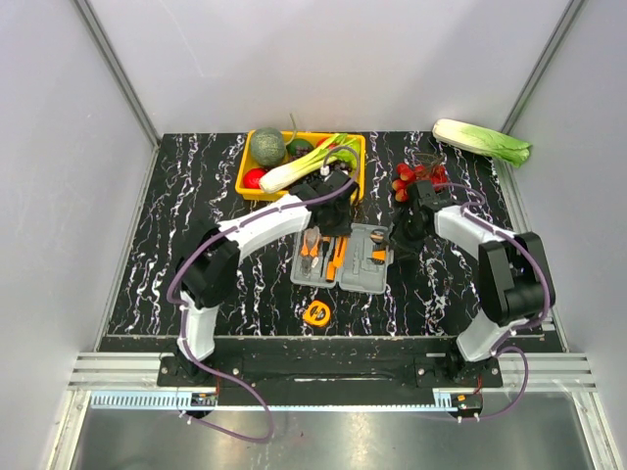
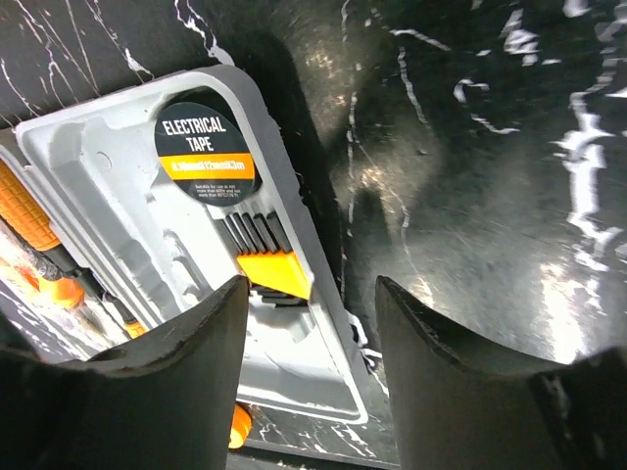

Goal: Pack the tool kit

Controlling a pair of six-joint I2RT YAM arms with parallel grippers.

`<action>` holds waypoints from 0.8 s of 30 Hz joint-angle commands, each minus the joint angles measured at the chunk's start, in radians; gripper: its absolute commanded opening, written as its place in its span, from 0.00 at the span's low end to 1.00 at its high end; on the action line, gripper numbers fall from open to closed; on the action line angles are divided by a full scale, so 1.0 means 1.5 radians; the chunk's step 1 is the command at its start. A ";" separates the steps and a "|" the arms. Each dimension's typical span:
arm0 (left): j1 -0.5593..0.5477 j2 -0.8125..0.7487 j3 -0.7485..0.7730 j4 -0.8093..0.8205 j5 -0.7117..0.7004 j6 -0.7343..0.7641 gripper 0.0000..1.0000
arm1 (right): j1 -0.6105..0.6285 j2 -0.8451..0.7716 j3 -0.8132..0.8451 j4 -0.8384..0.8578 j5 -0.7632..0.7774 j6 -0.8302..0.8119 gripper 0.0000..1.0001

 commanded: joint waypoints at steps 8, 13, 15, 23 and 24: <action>-0.062 0.061 0.054 0.004 -0.130 -0.030 0.00 | -0.029 -0.108 0.016 -0.082 0.158 -0.044 0.64; -0.069 0.094 0.071 -0.003 -0.133 -0.058 0.00 | -0.034 -0.110 0.002 -0.081 0.149 -0.051 0.64; -0.069 0.102 0.081 -0.003 -0.128 -0.063 0.00 | -0.035 -0.116 -0.003 -0.082 0.149 -0.052 0.64; -0.069 0.123 0.088 -0.030 -0.119 -0.096 0.15 | -0.041 -0.128 -0.008 -0.086 0.154 -0.065 0.64; -0.069 0.121 0.085 -0.033 -0.124 -0.099 0.17 | -0.041 -0.129 -0.010 -0.086 0.153 -0.064 0.64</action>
